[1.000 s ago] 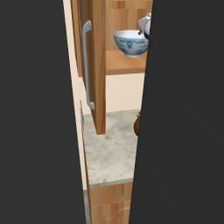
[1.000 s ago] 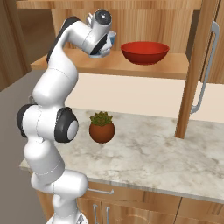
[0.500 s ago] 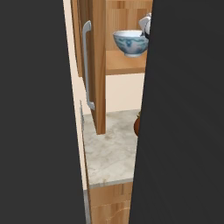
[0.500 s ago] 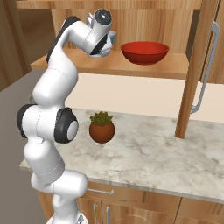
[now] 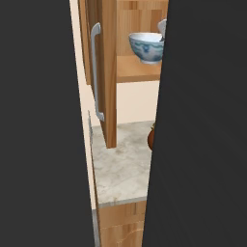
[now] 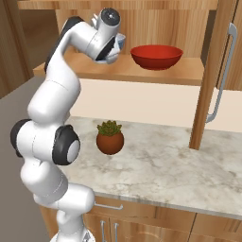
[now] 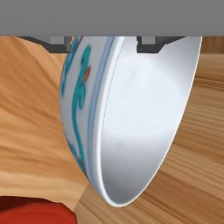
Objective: Move the bowls from the cabinet to the plates on the dining table.
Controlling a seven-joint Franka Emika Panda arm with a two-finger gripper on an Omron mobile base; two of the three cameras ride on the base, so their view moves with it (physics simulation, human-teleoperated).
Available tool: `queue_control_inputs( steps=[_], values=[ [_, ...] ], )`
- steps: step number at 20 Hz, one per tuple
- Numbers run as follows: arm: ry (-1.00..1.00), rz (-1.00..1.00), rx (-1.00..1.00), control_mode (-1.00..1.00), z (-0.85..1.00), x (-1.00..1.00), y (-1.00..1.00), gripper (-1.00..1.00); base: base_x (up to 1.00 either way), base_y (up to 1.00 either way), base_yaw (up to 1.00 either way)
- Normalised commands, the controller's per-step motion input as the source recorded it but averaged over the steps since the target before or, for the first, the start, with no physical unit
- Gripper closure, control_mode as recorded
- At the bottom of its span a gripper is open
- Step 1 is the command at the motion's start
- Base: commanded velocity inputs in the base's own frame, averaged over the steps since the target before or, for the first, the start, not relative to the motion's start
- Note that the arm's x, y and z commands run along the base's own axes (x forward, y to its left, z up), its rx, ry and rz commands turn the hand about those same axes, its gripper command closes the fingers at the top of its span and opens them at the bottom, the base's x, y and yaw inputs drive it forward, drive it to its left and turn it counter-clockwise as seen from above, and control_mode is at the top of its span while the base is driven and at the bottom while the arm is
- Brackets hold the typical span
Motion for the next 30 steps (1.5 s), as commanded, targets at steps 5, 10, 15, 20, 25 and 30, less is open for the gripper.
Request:
queue_control_inputs(
  steps=[5,10,15,20,25,30],
  values=[
    [0.0,0.0,0.0,-1.0,0.0,-0.67,0.0,1.0,0.0,0.0,0.0],
    [0.0,0.0,0.0,-1.0,0.0,-0.87,-0.08,1.0,0.0,0.0,0.0],
    [-0.02,0.0,0.0,-1.0,0.0,-1.0,-0.13,1.0,0.0,0.0,0.0],
    [-0.01,0.0,0.0,-1.0,0.0,-1.0,-0.3,1.0,0.0,0.0,0.0],
    [0.0,0.01,0.0,-1.0,0.0,-1.0,-0.33,1.0,0.0,0.0,0.0],
    [0.0,0.04,0.0,-1.0,0.0,-0.93,-0.11,1.0,0.0,0.0,0.0]
  ],
)
